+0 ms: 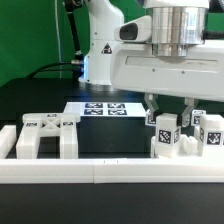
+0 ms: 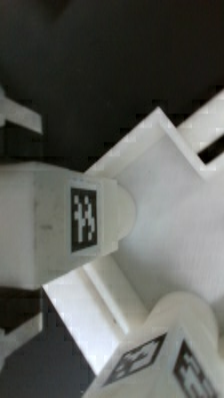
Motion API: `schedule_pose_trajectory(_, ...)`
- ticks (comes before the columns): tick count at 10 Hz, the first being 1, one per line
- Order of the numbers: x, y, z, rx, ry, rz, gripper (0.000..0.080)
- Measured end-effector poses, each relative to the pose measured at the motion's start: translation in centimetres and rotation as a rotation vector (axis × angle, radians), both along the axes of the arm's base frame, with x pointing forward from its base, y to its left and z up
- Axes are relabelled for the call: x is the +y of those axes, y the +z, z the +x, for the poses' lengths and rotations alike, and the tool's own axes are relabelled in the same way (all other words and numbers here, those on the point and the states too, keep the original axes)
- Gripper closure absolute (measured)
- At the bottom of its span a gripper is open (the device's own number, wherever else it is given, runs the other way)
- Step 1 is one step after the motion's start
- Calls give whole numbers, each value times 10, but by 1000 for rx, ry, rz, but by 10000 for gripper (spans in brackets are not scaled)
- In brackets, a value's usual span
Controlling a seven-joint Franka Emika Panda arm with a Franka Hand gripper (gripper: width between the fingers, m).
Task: Assemble chair
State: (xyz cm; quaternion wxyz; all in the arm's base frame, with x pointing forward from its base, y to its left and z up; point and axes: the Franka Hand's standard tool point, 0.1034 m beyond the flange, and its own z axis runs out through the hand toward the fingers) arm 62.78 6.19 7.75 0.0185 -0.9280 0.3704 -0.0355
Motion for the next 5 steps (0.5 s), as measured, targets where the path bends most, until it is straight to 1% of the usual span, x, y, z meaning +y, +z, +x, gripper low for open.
schedule_pose_trajectory(3, 1, 0, 0, 1, -191, 16, 509)
schedule_pose_trajectory(5, 1, 0, 0, 1, -186, 15, 499)
